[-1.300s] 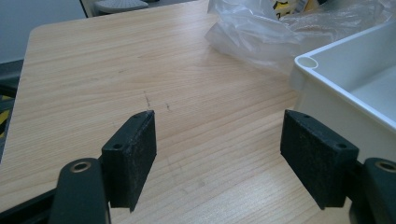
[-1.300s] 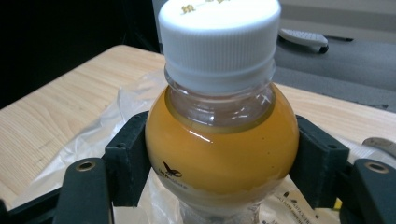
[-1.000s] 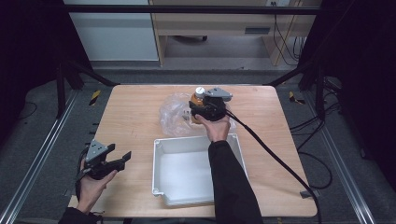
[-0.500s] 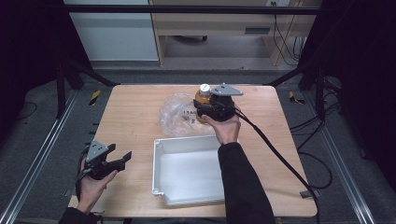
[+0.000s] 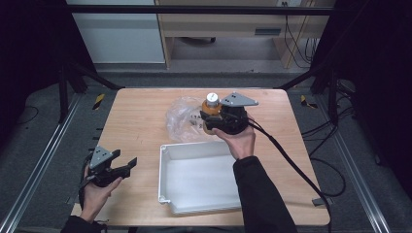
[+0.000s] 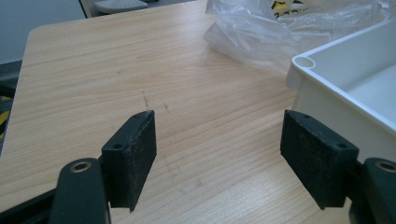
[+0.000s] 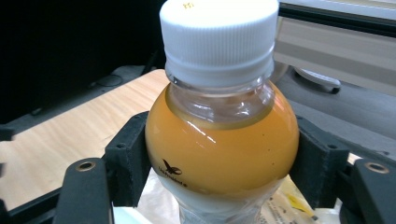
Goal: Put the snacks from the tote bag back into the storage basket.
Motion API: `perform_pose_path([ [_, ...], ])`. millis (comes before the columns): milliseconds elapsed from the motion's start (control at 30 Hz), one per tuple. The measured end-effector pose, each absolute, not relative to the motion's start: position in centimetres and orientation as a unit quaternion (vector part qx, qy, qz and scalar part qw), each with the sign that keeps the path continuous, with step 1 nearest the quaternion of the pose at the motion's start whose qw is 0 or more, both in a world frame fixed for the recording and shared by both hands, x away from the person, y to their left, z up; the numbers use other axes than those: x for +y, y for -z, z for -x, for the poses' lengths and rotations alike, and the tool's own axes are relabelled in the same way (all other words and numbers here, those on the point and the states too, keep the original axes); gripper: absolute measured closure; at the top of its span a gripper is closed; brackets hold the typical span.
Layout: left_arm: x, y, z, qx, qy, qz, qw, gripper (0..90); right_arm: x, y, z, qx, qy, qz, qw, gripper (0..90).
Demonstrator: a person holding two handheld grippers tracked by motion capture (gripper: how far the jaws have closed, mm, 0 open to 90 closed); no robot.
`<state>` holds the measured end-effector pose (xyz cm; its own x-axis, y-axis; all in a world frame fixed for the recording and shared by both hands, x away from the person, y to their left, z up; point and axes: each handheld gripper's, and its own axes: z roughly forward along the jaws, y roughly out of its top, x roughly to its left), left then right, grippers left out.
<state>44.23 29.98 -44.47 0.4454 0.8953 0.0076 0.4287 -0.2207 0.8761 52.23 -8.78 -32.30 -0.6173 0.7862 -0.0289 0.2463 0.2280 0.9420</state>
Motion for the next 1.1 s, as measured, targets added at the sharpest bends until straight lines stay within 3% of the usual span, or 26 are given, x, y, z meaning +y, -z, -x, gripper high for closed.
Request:
perform_pose_path([
  [267, 29.9, 44.4, -44.2, 0.452, -0.27, -0.732, 0.432, 26.9, -8.8, 32.4, -50.1, 0.745, -0.522, -0.331, 0.252, 30.7],
  [1100, 29.9, 44.5, -44.1, 0.452, -0.271, -0.733, 0.43, 26.9, -9.6, 37.4, -46.1, 0.773, -0.512, -0.308, 0.213, 30.6],
])
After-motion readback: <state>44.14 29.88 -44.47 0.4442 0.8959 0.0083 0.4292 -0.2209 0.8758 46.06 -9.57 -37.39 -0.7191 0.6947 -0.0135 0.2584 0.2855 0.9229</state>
